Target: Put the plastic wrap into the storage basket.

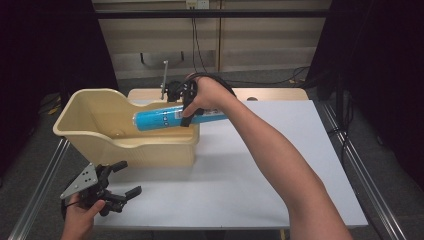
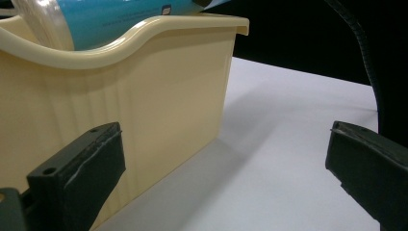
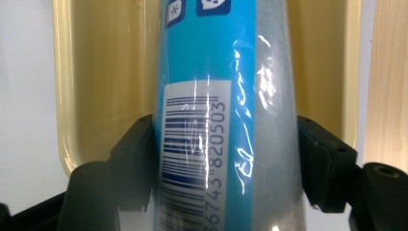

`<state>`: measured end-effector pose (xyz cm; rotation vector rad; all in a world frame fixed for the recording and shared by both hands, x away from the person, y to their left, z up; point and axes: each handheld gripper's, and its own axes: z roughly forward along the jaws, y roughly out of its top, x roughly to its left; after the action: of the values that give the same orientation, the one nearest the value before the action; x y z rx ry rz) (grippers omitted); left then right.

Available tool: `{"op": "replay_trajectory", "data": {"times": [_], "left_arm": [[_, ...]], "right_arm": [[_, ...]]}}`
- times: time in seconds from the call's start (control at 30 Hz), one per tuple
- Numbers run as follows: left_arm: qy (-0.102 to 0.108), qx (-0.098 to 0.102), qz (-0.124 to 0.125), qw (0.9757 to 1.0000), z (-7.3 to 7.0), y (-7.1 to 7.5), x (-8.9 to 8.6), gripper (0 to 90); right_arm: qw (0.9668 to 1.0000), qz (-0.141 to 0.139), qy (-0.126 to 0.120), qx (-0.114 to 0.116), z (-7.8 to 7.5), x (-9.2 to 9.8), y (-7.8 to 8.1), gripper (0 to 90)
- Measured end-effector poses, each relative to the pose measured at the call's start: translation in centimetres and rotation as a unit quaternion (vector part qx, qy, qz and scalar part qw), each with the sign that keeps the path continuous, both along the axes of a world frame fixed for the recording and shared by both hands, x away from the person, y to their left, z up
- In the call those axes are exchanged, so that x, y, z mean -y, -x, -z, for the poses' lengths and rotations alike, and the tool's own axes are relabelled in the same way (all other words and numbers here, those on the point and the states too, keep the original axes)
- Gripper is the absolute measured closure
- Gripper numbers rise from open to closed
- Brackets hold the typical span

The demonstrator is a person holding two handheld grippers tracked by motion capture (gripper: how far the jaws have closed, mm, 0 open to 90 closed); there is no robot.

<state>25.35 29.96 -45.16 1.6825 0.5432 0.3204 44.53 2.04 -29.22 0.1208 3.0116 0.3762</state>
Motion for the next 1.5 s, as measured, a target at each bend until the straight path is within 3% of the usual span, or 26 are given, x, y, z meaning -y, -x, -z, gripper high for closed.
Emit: {"op": "replay_trajectory", "data": {"times": [0.1,0.17,0.33,0.5,0.63,0.67,0.83,0.9,1.07,1.17,1.37,1.47,1.5], "left_arm": [[-0.002,0.002,0.000,1.0000,0.0,0.0,-0.1,0.0],[0.000,0.000,-0.001,1.0000,0.0,0.0,0.0,0.0],[0.000,-0.002,-0.002,1.0000,0.0,0.1,-0.1,0.0],[-0.003,0.001,-0.004,1.0000,0.0,0.2,-0.2,0.0],[0.000,-0.001,-0.005,1.0000,0.0,0.0,0.1,0.0],[-0.007,0.002,-0.002,1.0000,0.0,0.0,0.0,0.0],[0.001,-0.003,-0.009,1.0000,0.0,0.2,0.2,0.0],[-0.007,0.002,-0.009,0.9999,-0.1,0.2,0.1,0.0],[-0.013,0.002,-0.007,0.9999,-0.1,0.2,0.3,0.0],[-0.005,-0.005,-0.008,0.9999,0.0,0.3,0.5,0.0],[-0.014,-0.002,-0.002,0.9999,0.0,0.1,0.4,0.0],[-0.016,0.000,-0.004,0.9999,0.0,0.1,0.4,0.0],[-0.019,0.000,-0.003,0.9998,0.0,0.1,0.5,0.0]], "right_arm": [[0.9999,0.007,-0.011,0.002,-1.1,0.1,0.0,28.0],[0.9987,0.016,-0.048,0.008,-2.5,0.3,0.0,26.2],[0.9968,0.035,-0.069,0.019,-4.6,0.7,0.3,14.6],[0.9922,0.064,-0.105,0.015,-5.3,2.5,0.2,9.3],[0.9870,0.084,-0.134,0.028,-5.7,4.2,0.6,6.1],[0.9860,0.084,-0.141,0.029,-5.7,4.7,0.7,5.2],[0.9817,0.095,-0.161,0.036,-5.8,6.7,1.5,4.4],[0.9804,0.096,-0.168,0.035,-5.7,7.3,1.8,5.3],[0.9720,0.102,-0.207,0.046,-5.1,9.0,2.4,4.4],[0.9677,0.105,-0.224,0.049,-4.5,10.2,2.8,4.2],[0.9539,0.122,-0.265,0.071,-3.6,12.7,3.9,3.1],[0.9502,0.127,-0.275,0.073,-2.9,13.7,4.4,2.8],[0.9473,0.137,-0.278,0.082,-2.6,14.0,4.5,2.6]]}}
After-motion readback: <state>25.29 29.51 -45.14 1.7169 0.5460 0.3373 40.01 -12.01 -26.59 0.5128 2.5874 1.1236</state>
